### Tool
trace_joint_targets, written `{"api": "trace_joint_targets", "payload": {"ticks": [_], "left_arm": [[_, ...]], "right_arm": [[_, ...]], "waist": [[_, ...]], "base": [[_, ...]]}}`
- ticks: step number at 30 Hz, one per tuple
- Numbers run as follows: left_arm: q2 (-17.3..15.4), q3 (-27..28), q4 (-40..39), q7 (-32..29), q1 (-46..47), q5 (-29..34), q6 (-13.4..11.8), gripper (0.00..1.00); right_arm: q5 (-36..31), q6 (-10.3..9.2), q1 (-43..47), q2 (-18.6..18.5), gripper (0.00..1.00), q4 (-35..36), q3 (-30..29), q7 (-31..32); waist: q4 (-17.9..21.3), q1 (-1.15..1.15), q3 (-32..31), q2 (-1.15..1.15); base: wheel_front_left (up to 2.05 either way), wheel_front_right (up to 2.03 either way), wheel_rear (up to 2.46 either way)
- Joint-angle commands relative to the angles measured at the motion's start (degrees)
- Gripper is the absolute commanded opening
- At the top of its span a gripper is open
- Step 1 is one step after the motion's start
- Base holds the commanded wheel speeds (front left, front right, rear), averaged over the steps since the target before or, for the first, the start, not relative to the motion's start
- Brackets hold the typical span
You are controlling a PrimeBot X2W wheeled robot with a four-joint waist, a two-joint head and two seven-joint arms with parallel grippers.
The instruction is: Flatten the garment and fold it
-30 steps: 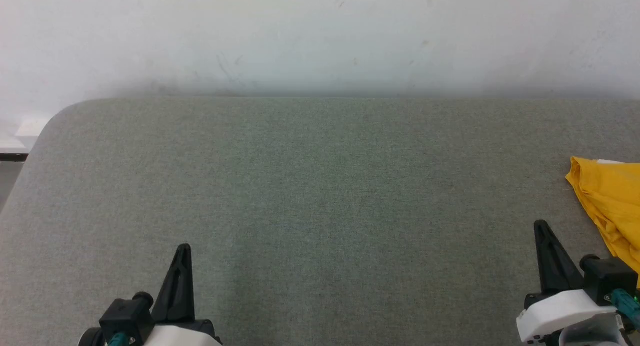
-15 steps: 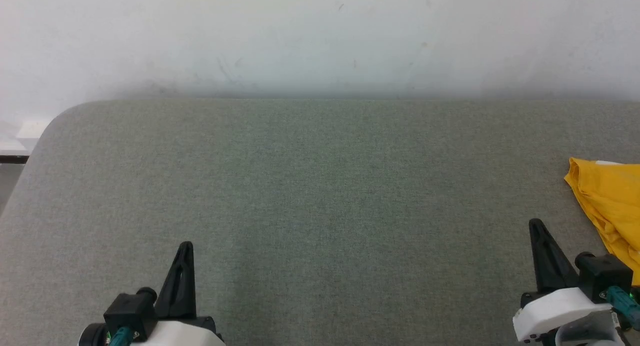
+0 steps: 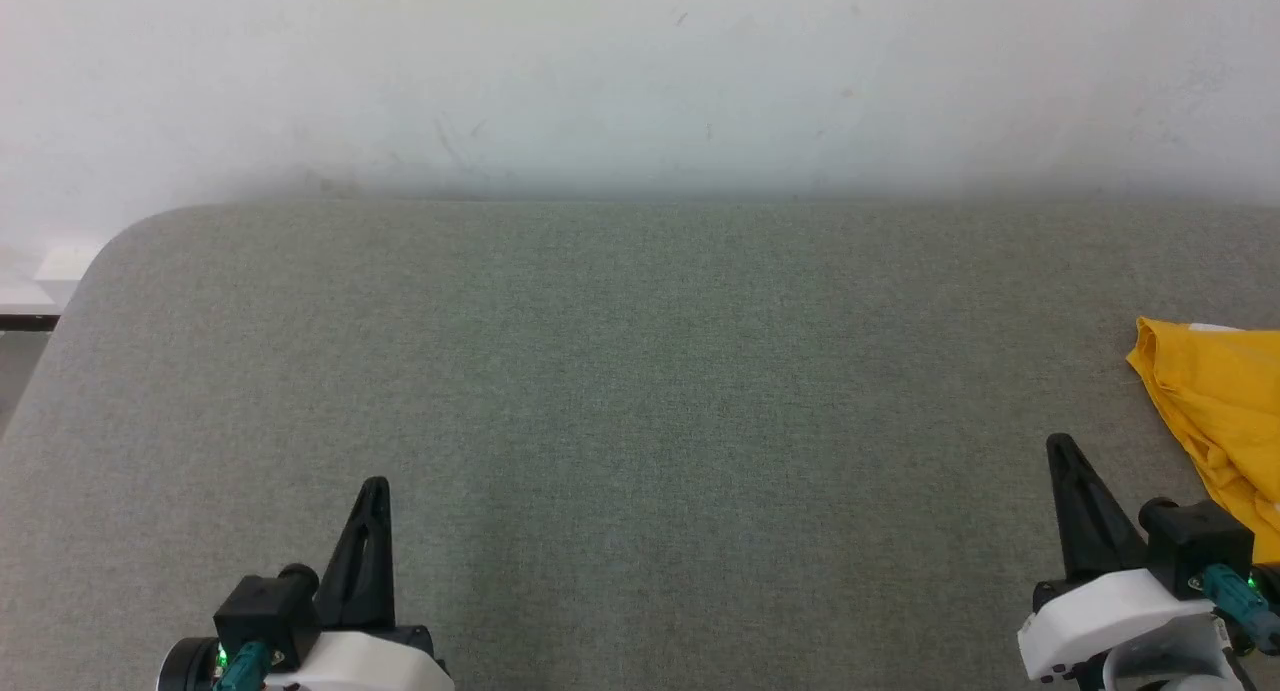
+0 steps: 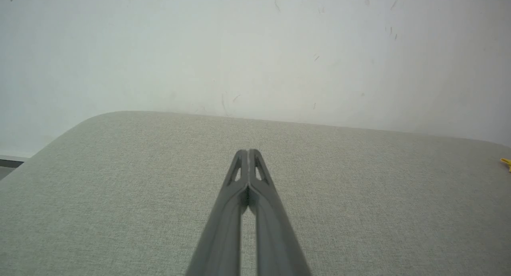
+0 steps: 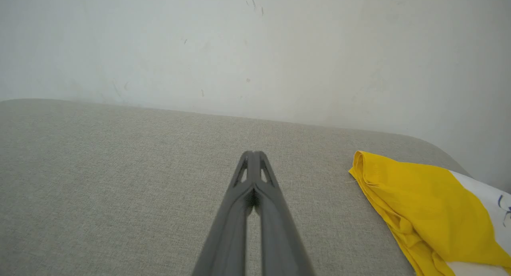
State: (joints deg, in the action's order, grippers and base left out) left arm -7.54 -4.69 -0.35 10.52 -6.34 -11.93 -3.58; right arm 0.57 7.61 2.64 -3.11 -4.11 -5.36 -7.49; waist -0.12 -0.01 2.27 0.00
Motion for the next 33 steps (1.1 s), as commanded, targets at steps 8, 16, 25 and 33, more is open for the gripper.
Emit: {"api": "trace_joint_targets", "payload": {"ticks": [8,16,25,33], "left_arm": [[0.63,0.69,0.09,-1.16,1.54,1.91,0.61,0.0],[1.03,1.09,0.12,-2.1,2.02,2.91,0.91,0.0],[1.49,1.54,0.14,-3.15,2.56,4.04,1.24,0.0],[1.89,1.94,0.17,-4.09,3.04,5.04,1.54,0.0]], "right_arm": [[-0.16,-0.04,-0.77,0.09,0.0,0.64,0.61,1.02],[-0.2,-0.05,-0.95,0.1,0.0,0.99,1.09,1.66],[-0.25,-0.06,-1.16,0.12,0.0,1.38,1.62,2.39],[-0.29,-0.07,-1.35,0.13,0.0,1.73,2.1,3.04]], "waist": [[0.01,0.0,-0.2,0.0],[0.02,0.0,-0.41,0.0],[0.03,0.0,-0.64,0.0],[0.05,0.0,-0.85,0.0]], "base": [[0.0,0.0,0.0],[0.0,0.0,0.0],[0.0,0.0,0.0],[0.0,0.0,0.0]]}}
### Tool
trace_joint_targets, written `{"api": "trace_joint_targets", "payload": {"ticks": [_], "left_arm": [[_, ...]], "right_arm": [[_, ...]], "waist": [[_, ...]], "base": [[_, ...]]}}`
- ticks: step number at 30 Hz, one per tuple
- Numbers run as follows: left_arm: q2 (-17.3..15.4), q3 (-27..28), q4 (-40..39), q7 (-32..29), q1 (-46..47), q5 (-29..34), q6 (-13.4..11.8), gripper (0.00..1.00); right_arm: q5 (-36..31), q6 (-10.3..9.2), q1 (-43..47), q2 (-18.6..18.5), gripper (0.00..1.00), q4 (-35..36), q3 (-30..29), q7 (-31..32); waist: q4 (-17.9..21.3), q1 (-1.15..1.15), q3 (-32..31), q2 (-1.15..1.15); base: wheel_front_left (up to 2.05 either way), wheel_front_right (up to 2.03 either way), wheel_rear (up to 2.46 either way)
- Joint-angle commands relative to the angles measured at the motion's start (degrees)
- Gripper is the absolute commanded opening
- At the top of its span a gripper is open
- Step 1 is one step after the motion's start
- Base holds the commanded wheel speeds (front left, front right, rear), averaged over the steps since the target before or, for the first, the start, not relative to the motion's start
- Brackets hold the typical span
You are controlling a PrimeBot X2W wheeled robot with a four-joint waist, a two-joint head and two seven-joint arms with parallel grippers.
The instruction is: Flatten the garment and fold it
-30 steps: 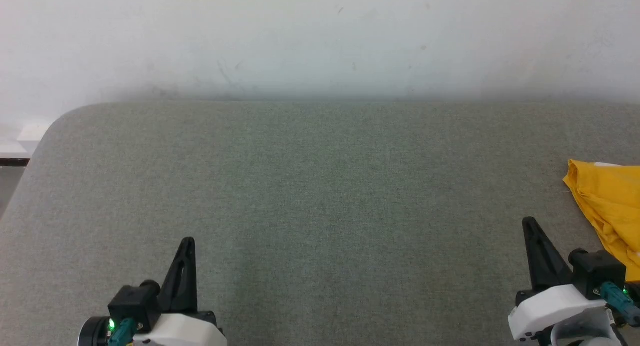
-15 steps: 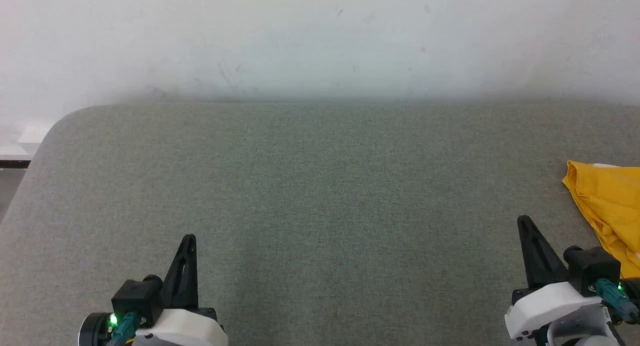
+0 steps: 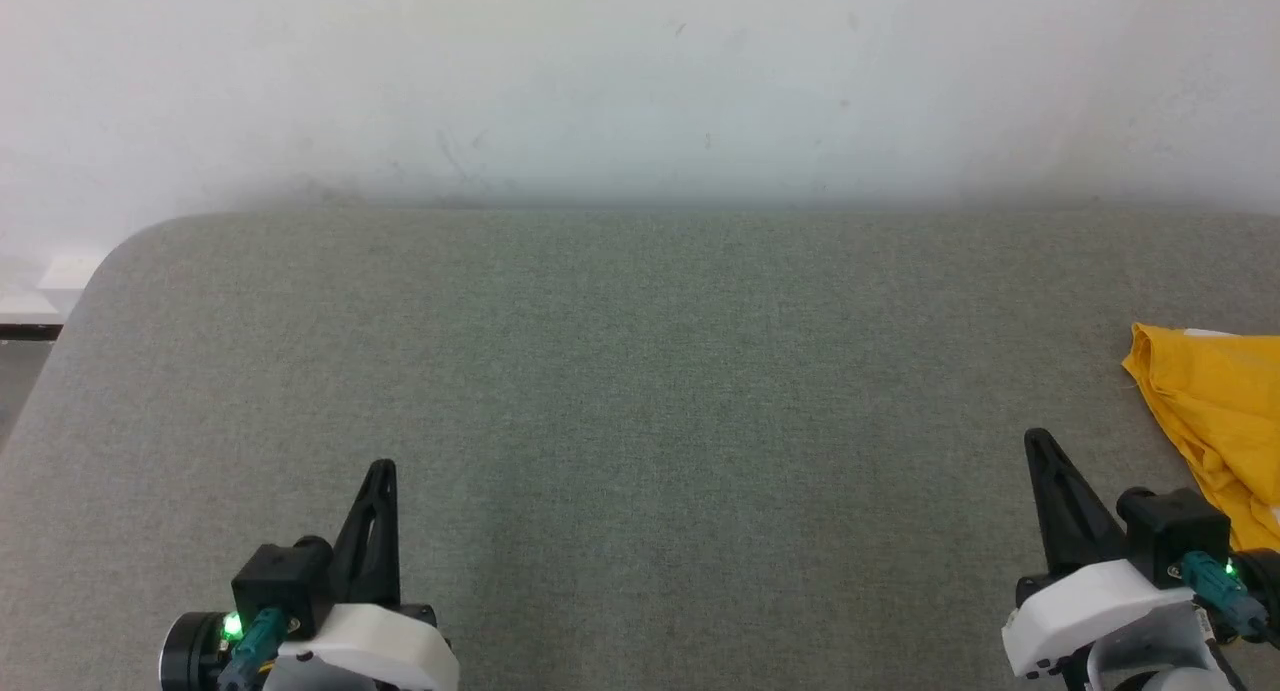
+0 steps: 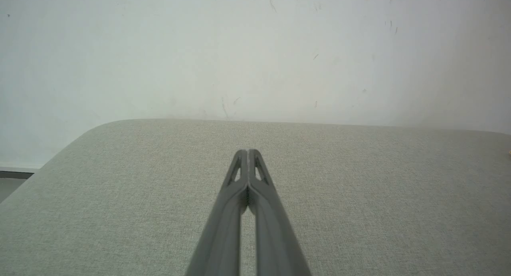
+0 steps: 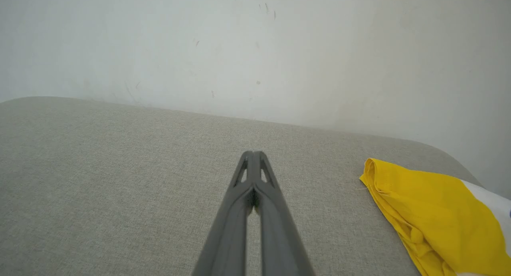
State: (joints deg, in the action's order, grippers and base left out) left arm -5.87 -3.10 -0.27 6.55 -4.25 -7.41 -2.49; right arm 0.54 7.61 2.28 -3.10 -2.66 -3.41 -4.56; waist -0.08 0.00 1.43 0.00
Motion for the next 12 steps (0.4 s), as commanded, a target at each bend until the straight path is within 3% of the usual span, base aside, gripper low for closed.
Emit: {"api": "trace_joint_targets", "payload": {"ticks": [1,12], "left_arm": [[0.27,0.41,0.1,-0.24,1.01,0.65,0.49,0.0],[0.83,0.96,0.13,-1.52,1.67,2.03,0.89,0.0]], "right_arm": [[-0.27,-0.07,-1.02,0.12,0.0,0.32,0.21,0.2],[-0.33,-0.08,-1.28,0.14,0.0,0.8,0.86,1.09]], "waist": [[0.0,0.0,-0.03,0.0],[0.02,0.0,-0.32,0.0]], "base": [[0.0,0.0,0.0],[0.0,0.0,0.0]]}}
